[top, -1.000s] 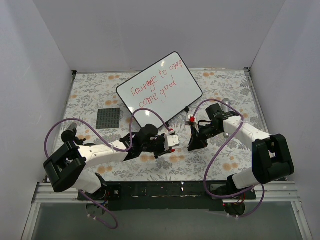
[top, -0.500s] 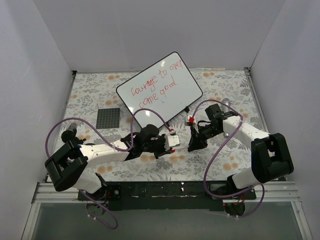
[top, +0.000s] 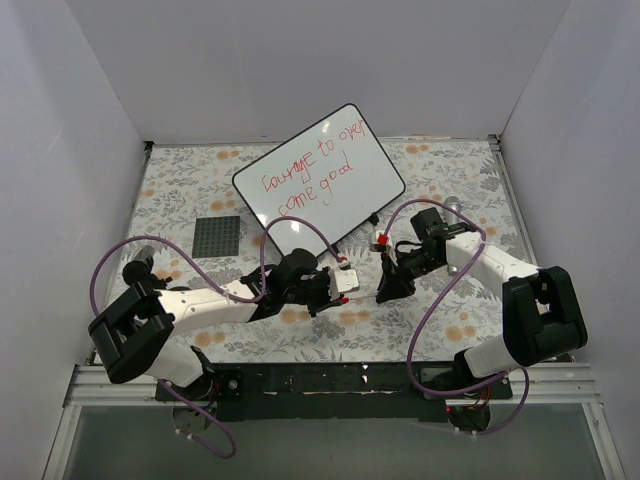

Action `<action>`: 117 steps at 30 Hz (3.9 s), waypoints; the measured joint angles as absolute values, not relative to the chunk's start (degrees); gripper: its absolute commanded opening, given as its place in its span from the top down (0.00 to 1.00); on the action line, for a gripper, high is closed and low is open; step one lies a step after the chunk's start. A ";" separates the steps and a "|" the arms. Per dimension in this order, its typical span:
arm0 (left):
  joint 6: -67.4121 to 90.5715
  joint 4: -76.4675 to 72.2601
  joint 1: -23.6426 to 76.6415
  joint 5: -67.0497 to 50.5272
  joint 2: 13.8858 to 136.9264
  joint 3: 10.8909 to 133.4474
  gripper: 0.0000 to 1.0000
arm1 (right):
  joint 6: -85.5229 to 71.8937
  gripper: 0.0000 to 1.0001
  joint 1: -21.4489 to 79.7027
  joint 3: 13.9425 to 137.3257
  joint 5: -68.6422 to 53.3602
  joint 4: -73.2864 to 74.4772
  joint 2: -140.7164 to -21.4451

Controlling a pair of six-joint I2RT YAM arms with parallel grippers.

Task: Write a sentence on the whiteboard
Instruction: Insert the whiteboard marker without the cap into the pen cap, then put down the whiteboard marker at the center of the board, then reset both arms

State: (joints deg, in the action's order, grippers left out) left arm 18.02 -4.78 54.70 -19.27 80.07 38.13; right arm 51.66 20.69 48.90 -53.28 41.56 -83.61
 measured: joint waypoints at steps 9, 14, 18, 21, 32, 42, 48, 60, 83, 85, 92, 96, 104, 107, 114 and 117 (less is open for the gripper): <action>18.02 -4.78 54.70 -19.66 80.18 38.15 1.00 | 51.68 0.99 20.69 48.90 -53.34 41.56 -83.61; 18.04 -4.82 54.70 -20.38 80.38 38.24 1.00 | 51.64 0.99 20.69 48.90 -53.36 41.54 -83.61; 18.22 -4.86 54.70 -20.47 80.42 38.28 1.00 | 51.64 0.99 20.69 48.90 -53.74 41.54 -83.64; 18.28 -5.06 54.70 -20.60 80.42 38.35 1.00 | 51.64 0.99 20.69 48.90 -54.00 41.54 -83.64; 18.44 -5.54 54.70 -20.99 82.15 39.57 1.00 | 51.66 0.99 20.71 48.90 -54.15 41.56 -83.85; 18.41 -6.00 54.98 -23.38 83.96 42.46 1.00 | 51.64 0.99 21.06 48.97 -54.98 41.54 -84.49; 18.04 -6.00 54.98 -24.62 85.58 43.42 1.00 | 51.68 0.99 21.02 48.97 -54.35 41.89 -84.79; 17.72 -1.67 55.51 -26.98 92.99 50.61 1.00 | 52.71 0.99 20.64 48.99 -50.65 43.38 -85.82; 21.69 -8.62 55.59 -24.71 91.26 47.92 0.47 | 52.66 0.99 16.03 50.15 -54.70 45.19 -89.41; 21.50 -9.96 55.90 -24.32 85.12 45.52 0.36 | 52.56 0.99 15.57 50.15 -55.48 43.83 -89.41; 27.00 -9.37 55.68 -20.23 59.05 41.47 0.02 | 51.59 0.83 14.06 49.69 -54.26 39.81 -89.23; 37.19 -7.68 54.96 -15.31 50.57 40.88 0.02 | 48.31 0.59 13.72 46.41 -48.86 34.57 -85.76; 53.78 5.52 54.43 -5.15 47.09 41.36 0.02 | 42.48 0.35 13.61 41.34 -33.54 24.67 -74.87; 56.64 9.50 54.43 -1.80 43.42 41.04 0.02 | 42.13 0.34 13.39 41.45 -28.18 24.47 -71.81; 56.90 16.12 54.06 4.82 42.57 48.51 0.02 | 39.77 0.04 8.08 54.19 -22.70 31.14 -63.18; 54.54 18.26 51.77 7.53 46.68 55.64 0.02 | 33.82 0.02 4.93 61.43 -20.82 29.26 -58.24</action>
State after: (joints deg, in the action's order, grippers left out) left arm 54.54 18.26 51.77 7.53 46.68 55.64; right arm 33.82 4.93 61.43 -20.82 29.26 -58.24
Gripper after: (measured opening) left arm 0.982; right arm 0.966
